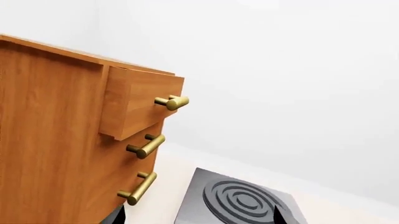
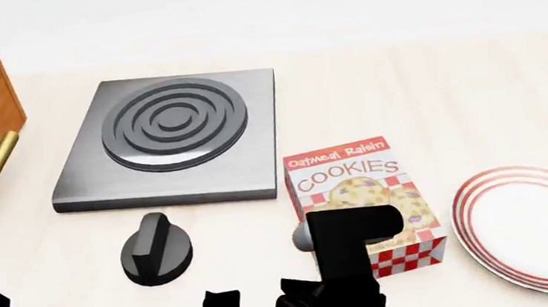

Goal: Pick the akita bowl from table center and place it on the plate.

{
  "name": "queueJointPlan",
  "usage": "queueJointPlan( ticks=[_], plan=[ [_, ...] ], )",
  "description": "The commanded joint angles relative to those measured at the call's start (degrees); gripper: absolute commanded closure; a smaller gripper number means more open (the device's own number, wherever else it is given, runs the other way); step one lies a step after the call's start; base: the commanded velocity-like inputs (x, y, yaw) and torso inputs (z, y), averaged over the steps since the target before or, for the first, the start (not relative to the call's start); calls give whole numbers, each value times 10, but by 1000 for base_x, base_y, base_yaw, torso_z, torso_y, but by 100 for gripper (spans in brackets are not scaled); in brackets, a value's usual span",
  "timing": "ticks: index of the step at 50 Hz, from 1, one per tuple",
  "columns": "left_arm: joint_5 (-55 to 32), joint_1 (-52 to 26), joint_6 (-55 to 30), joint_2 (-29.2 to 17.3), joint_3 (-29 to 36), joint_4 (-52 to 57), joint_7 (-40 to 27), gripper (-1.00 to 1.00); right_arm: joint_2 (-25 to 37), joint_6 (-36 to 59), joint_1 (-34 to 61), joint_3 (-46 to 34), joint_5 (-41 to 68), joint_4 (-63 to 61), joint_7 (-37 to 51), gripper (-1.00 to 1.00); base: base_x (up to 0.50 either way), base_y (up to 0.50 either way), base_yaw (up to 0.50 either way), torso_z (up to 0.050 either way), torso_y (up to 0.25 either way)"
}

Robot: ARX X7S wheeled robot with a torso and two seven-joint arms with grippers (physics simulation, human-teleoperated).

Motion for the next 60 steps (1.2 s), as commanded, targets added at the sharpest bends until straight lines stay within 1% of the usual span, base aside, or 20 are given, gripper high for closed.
queueJointPlan(
  ticks=[1, 2, 11, 39, 60],
  plan=[
    [-8, 0, -3, -1, 1, 5, -8, -100, 6, 18, 17, -30, 19, 42, 18, -100, 0, 0, 0, 0, 0],
    [-15, 4, -5, 1, 1, 12, -7, -100, 11, 23, 28, -92, 14, 81, -6, -100, 0, 0, 0, 0, 0],
    [-13, 5, 1, -1, 10, 9, -8, -100, 16, 22, 26, -98, 33, 79, 6, -100, 0, 0, 0, 0, 0],
    [-29, 6, 0, -10, 12, 17, -19, -100, 36, -58, 72, -152, 15, 174, -9, -100, 0, 0, 0, 0, 0],
    [-34, 13, 6, -13, 18, 20, -24, -100, 38, -77, 103, -196, 0, 237, -12, -100, 0, 0, 0, 0, 0]
  ],
)
